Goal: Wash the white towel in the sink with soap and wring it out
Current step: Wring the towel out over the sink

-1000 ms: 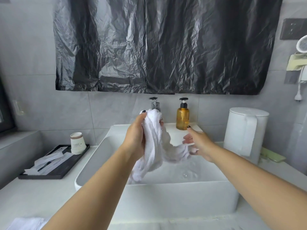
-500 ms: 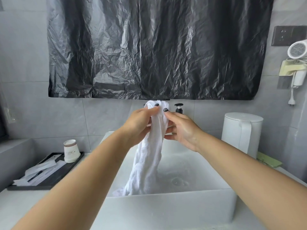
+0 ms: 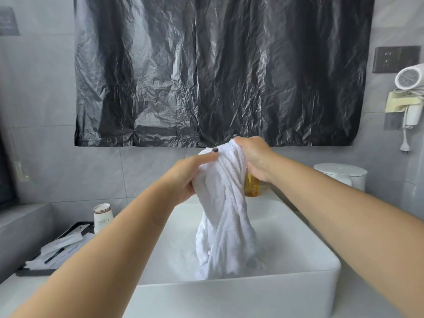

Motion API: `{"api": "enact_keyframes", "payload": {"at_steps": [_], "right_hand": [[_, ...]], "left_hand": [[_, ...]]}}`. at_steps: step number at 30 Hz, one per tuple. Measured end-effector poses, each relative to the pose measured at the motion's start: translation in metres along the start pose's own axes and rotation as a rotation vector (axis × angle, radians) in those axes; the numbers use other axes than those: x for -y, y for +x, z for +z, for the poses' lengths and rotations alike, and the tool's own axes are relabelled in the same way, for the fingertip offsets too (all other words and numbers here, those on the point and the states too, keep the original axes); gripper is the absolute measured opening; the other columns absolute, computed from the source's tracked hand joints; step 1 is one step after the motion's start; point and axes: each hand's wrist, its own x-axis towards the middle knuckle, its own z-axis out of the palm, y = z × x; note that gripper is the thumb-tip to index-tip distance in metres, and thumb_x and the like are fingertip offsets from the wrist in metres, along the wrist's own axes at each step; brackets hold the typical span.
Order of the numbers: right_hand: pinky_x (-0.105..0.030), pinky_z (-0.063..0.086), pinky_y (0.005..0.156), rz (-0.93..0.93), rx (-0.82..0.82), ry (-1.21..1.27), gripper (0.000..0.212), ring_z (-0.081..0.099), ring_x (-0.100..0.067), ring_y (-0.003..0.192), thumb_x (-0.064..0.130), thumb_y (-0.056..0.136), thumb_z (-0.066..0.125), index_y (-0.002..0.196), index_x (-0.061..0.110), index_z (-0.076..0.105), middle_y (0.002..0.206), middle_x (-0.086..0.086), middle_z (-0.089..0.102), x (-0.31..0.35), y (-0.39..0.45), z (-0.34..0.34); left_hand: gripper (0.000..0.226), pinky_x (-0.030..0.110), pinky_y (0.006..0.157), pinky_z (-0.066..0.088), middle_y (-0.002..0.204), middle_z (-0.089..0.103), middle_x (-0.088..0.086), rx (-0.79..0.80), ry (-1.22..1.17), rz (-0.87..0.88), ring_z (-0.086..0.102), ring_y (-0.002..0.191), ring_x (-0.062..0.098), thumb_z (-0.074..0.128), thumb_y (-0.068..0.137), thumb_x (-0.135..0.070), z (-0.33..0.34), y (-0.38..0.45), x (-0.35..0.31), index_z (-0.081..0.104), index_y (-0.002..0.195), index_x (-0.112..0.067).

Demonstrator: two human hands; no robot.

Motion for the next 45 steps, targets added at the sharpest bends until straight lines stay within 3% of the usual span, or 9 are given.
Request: {"api": "enact_keyframes", "payload": {"at_steps": [7, 13, 17, 20, 26, 31, 37, 40, 45], "right_hand": [[-0.044, 0.046, 0.105, 0.022, 0.229, -0.455, 0.132, 0.059, -0.024, 0.119, 0.069, 0.026, 0.091, 0.134, 0.004, 0.050, 0.132, -0.009, 0.060, 0.024, -0.001, -0.011], [-0.036, 0.047, 0.073, 0.006, 0.311, -0.618, 0.027, 0.055, -0.024, 0.078, 0.021, 0.078, 0.075, 0.070, 0.007, 0.054, 0.081, -0.011, 0.052, 0.031, -0.005, -0.028], [-0.047, 0.059, 0.081, 0.088, 0.295, -0.648, 0.006, 0.065, -0.033, 0.072, -0.006, 0.084, 0.055, 0.079, -0.004, 0.059, 0.073, -0.020, 0.061, 0.025, -0.011, -0.041], [-0.048, 0.060, 0.076, 0.100, 0.188, -0.746, 0.011, 0.067, -0.034, 0.071, -0.005, 0.085, 0.050, 0.078, 0.000, 0.057, 0.077, -0.019, 0.062, 0.010, -0.015, -0.047], [-0.031, 0.046, 0.063, 0.173, -0.189, -0.124, 0.017, 0.059, -0.028, 0.074, -0.003, 0.079, 0.046, 0.086, 0.001, 0.060, 0.087, -0.015, 0.061, -0.012, 0.000, -0.090], [-0.030, 0.050, 0.062, 0.235, -0.150, 0.018, 0.026, 0.063, -0.024, 0.072, 0.021, 0.072, 0.069, 0.094, 0.010, 0.060, 0.082, -0.009, 0.061, -0.014, 0.006, -0.108], [-0.029, 0.040, 0.049, 0.186, -0.264, 0.077, 0.023, 0.048, -0.017, 0.047, -0.003, 0.077, 0.056, 0.063, 0.011, 0.045, 0.060, -0.004, 0.042, -0.023, 0.007, -0.121], [-0.032, 0.044, 0.056, 0.282, -0.150, 0.120, 0.017, 0.053, -0.021, 0.059, -0.004, 0.082, 0.053, 0.070, 0.007, 0.047, 0.069, -0.007, 0.050, -0.027, -0.007, -0.133], [-0.034, 0.053, 0.072, 0.468, 0.288, -0.238, 0.014, 0.067, -0.021, 0.075, 0.008, 0.093, 0.058, 0.087, 0.001, 0.067, 0.087, -0.013, 0.070, -0.030, -0.035, -0.136]], "left_hand": [[0.038, 0.038, 0.083, 0.060, 0.111, 0.074, 0.016, -0.115, -0.132, 0.167, 0.073, 0.100, 0.027, 0.064, 0.096, -0.028, -0.006, 0.003, -0.013, 0.065, 0.120, 0.002], [0.055, 0.030, 0.070, 0.047, 0.105, 0.067, 0.009, -0.216, 0.037, 0.245, 0.063, 0.086, 0.022, 0.072, 0.083, -0.030, -0.002, 0.008, -0.017, 0.055, 0.123, 0.003], [0.020, 0.028, 0.065, 0.043, 0.097, 0.057, 0.009, -0.349, 0.246, 0.192, 0.054, 0.080, 0.019, 0.060, 0.098, -0.022, -0.022, 0.015, -0.003, 0.053, 0.107, -0.006], [0.020, 0.031, 0.068, 0.042, 0.093, 0.053, 0.009, -0.417, 0.333, 0.150, 0.052, 0.079, 0.020, 0.059, 0.099, -0.022, -0.036, 0.017, 0.007, 0.046, 0.086, -0.013], [0.032, 0.034, 0.072, 0.055, 0.098, 0.064, 0.013, -0.392, 0.317, -0.001, 0.062, 0.077, 0.022, 0.062, 0.098, -0.022, -0.078, 0.009, 0.001, 0.059, 0.117, 0.003], [0.035, 0.031, 0.072, 0.056, 0.099, 0.068, 0.009, -0.434, 0.516, -0.020, 0.066, 0.089, 0.023, 0.075, 0.088, -0.030, -0.083, 0.008, -0.015, 0.066, 0.108, -0.002], [0.053, 0.034, 0.084, 0.056, 0.111, 0.071, 0.020, -0.193, 0.220, 0.030, 0.071, 0.099, 0.028, 0.075, 0.078, 0.008, -0.081, 0.014, -0.027, 0.055, 0.126, 0.012], [0.019, 0.034, 0.090, 0.053, 0.096, 0.072, 0.012, -0.255, 0.544, 0.119, 0.067, 0.092, 0.028, 0.077, 0.080, 0.005, -0.077, 0.018, -0.028, 0.069, 0.095, -0.002], [0.055, 0.032, 0.052, 0.023, 0.061, 0.031, 0.003, -0.442, 1.043, 0.152, 0.033, 0.057, 0.021, 0.081, 0.080, -0.032, -0.078, 0.024, -0.028, 0.033, 0.057, -0.018]]}}
